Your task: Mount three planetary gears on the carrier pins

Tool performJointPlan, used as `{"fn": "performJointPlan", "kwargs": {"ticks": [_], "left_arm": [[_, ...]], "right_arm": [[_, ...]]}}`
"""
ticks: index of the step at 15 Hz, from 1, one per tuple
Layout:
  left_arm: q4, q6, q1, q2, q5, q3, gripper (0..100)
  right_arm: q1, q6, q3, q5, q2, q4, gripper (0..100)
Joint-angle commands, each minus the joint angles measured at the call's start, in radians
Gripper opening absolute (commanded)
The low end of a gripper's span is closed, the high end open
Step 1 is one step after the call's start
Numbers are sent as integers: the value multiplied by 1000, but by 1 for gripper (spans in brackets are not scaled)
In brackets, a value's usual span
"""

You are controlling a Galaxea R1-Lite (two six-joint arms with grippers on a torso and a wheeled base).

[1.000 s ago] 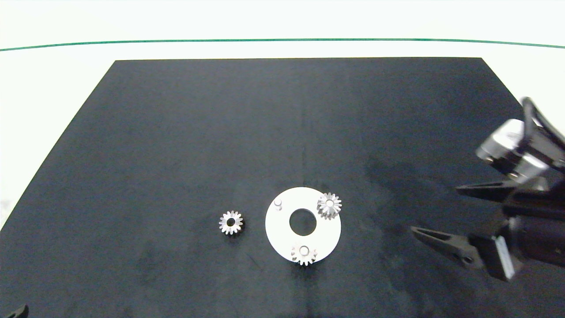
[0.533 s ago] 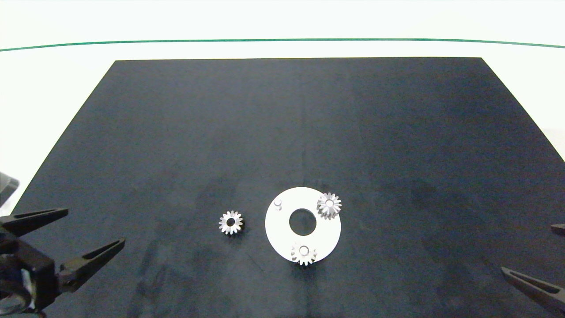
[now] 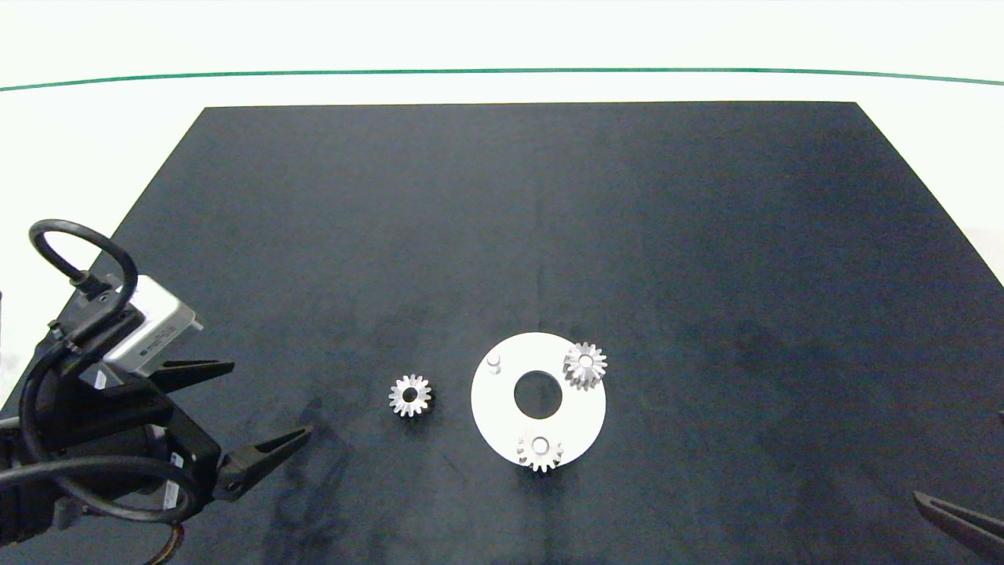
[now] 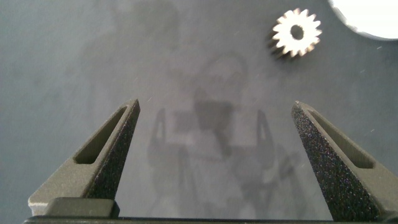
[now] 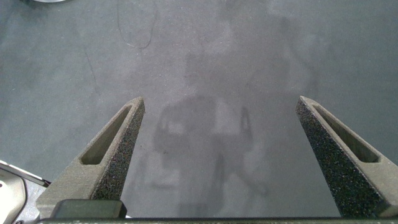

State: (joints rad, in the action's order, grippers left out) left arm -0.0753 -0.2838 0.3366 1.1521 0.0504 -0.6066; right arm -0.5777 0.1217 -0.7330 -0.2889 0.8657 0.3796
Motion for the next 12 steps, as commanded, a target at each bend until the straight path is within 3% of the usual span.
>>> {"fn": "performJointPlan", "kwargs": {"ticks": [1, 3, 5, 6, 7, 9, 10, 12], "left_arm": [[-66, 0, 68, 107, -37, -13, 100], [-121, -1, 137, 176, -84, -21, 100], [-146, 2, 176, 215, -106, -16, 100], [-159, 8, 222, 230, -149, -10, 100], [-159, 9, 254, 230, -167, -7, 100], [-158, 41, 343, 238, -188, -4, 100], [-161, 45, 357, 245, -210, -5, 100], [-181, 45, 357, 278, -219, -7, 100]], "right_arm": [[-1, 6, 17, -3, -7, 1, 100], [-1, 6, 15, -3, -5, -1, 100], [1, 6, 14, -4, -8, -1, 100], [1, 6, 12, -4, -2, -1, 100], [1, 6, 14, -4, 1, -2, 100], [1, 6, 14, -4, -2, -2, 100], [1, 6, 12, -4, -5, -2, 100], [1, 6, 12, -4, -5, -2, 100]]}}
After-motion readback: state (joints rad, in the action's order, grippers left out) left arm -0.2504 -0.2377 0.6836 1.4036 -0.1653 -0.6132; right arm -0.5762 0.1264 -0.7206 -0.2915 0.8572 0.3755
